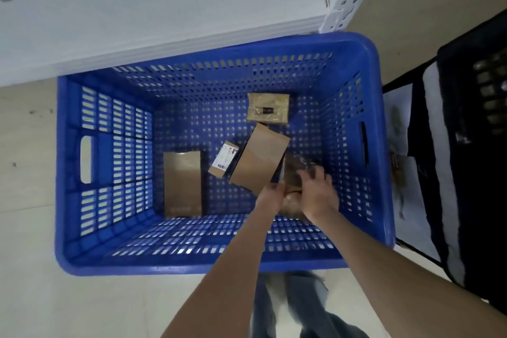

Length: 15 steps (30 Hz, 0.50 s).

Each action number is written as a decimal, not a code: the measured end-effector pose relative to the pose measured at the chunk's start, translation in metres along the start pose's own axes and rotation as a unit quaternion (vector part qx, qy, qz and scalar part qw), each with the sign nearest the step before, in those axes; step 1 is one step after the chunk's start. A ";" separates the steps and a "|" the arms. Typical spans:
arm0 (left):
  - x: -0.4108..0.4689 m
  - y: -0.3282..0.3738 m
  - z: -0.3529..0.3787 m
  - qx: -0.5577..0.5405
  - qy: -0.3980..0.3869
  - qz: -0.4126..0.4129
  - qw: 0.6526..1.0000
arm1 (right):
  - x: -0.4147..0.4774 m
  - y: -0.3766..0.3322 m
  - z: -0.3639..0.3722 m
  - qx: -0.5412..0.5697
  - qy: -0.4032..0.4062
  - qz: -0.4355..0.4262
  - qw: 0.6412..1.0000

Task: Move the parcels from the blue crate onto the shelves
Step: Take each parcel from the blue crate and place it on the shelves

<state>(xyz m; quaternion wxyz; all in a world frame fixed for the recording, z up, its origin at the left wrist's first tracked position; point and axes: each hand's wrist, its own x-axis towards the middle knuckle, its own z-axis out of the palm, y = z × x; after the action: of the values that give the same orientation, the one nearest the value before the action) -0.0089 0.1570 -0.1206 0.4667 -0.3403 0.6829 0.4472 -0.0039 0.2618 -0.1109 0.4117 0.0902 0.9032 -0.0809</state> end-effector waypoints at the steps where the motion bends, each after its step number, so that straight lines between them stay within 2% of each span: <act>1: 0.006 0.000 -0.004 -0.008 0.015 -0.009 1.000 | 0.004 -0.005 0.002 0.041 0.005 0.012 0.999; 4: 0.020 0.003 -0.015 -0.047 0.042 -0.016 0.998 | 0.018 -0.015 0.005 0.172 0.013 0.055 0.983; 9: 0.008 0.008 -0.026 -0.061 0.039 -0.013 0.997 | 0.013 -0.028 -0.006 0.343 -0.050 0.058 0.936; 11: -0.008 0.010 -0.041 -0.091 0.078 -0.004 0.993 | -0.002 -0.033 -0.020 0.440 -0.068 0.081 0.891; 13: -0.028 0.014 -0.060 -0.160 0.119 0.002 0.980 | -0.017 -0.040 -0.037 0.546 -0.060 0.101 0.830; 15: -0.055 0.026 -0.081 -0.228 0.117 -0.005 0.967 | -0.036 -0.053 -0.060 0.614 -0.048 0.114 0.779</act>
<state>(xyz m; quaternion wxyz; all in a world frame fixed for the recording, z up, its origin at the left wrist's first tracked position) -0.0402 0.0937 -0.0478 0.2965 -0.4909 0.6111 0.5456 -0.0365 0.2198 -0.0414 0.3186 0.4225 0.6241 -0.5749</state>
